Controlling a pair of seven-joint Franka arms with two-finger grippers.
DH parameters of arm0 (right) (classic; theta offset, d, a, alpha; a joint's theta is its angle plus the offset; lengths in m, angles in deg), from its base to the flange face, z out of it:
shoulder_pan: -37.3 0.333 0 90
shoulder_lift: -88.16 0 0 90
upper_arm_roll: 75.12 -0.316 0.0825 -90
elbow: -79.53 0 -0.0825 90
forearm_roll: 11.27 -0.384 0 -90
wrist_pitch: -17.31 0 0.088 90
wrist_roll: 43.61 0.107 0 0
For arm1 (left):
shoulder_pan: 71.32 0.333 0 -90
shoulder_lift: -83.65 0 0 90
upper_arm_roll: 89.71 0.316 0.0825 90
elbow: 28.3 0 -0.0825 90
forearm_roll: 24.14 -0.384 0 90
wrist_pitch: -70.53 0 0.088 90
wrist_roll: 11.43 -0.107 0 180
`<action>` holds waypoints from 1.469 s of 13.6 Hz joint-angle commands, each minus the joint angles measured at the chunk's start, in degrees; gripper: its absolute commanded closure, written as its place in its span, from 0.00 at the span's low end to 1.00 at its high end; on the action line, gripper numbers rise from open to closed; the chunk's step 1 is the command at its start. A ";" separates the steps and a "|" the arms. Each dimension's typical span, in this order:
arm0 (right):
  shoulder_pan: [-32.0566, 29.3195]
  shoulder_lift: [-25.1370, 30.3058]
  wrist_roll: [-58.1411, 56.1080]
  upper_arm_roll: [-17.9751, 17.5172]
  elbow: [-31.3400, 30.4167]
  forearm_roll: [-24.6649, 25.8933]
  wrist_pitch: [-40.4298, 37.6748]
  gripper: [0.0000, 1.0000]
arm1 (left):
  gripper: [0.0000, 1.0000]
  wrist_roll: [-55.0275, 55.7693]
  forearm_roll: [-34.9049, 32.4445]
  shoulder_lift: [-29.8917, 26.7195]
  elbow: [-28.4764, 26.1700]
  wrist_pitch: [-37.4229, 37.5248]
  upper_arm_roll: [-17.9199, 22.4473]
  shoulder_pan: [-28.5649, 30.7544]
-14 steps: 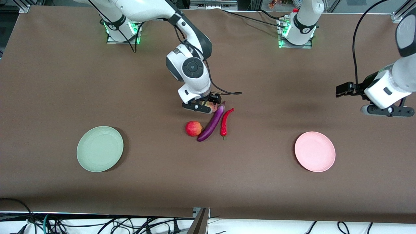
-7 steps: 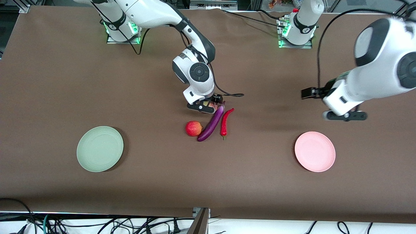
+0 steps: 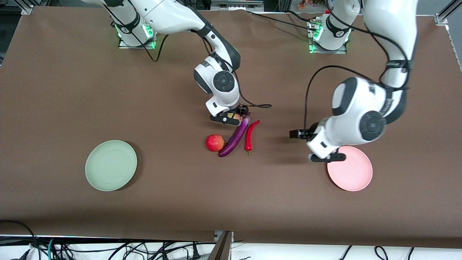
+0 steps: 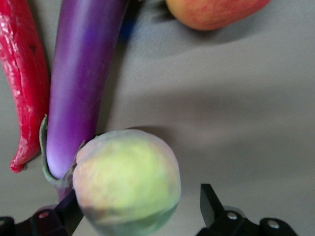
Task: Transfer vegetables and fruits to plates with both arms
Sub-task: 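Carry the peach to the green plate while the left gripper grasps the chili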
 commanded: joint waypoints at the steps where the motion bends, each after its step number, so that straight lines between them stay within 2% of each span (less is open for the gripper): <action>1: 0.41 -0.65 0.58 0.43 0.22 0.38 0.48 0.21 | 0.00 6.48 1.06 3.10 1.89 -4.39 0.70 -4.32; 2: 0.41 -0.65 0.40 0.51 0.40 0.38 0.48 0.31 | 0.00 8.60 0.97 3.98 1.62 -6.23 0.70 -5.81; 3: 0.41 -0.65 0.32 0.60 0.40 0.38 0.57 0.36 | 0.00 9.58 0.88 4.69 1.62 -7.04 0.79 -6.69; 5: 0.41 -0.65 0.31 0.60 0.40 0.29 0.66 0.38 | 0.00 9.59 1.14 5.74 1.71 -7.13 0.70 -6.36; 6: 0.32 -0.48 0.23 0.60 0.40 0.29 0.83 0.47 | 0.04 9.41 1.14 6.10 1.71 -7.13 0.70 -6.27; 8: -0.12 0.57 -0.65 0.78 0.66 0.29 0.49 0.49 | 0.30 9.15 1.05 6.80 1.71 -7.13 0.70 -6.35; 9: -0.73 2.23 -0.56 0.78 0.84 0.20 -0.47 0.49 | 0.36 9.06 1.14 7.24 1.71 -7.13 0.70 -6.27; 13: -5.55 9.79 -4.05 0.95 1.10 0.03 -11.17 0.49 | 0.35 9.76 3.24 10.48 1.89 -8.44 0.70 -7.23; 17: -16.35 13.41 -24.16 1.30 1.19 -0.06 -22.52 0.49 | 0.34 11.51 6.68 12.16 1.88 -11.61 0.70 -9.34; 18: -18.29 13.76 -28.73 2.52 1.19 0.29 -24.11 0.49 | 0.33 12.74 6.68 12.69 2.32 -12.40 0.70 -9.86; 20: -19.19 13.67 -39.18 8.56 1.02 0.29 -25.09 0.49 | 0.35 13.72 6.59 13.48 2.59 -13.63 0.70 -11.18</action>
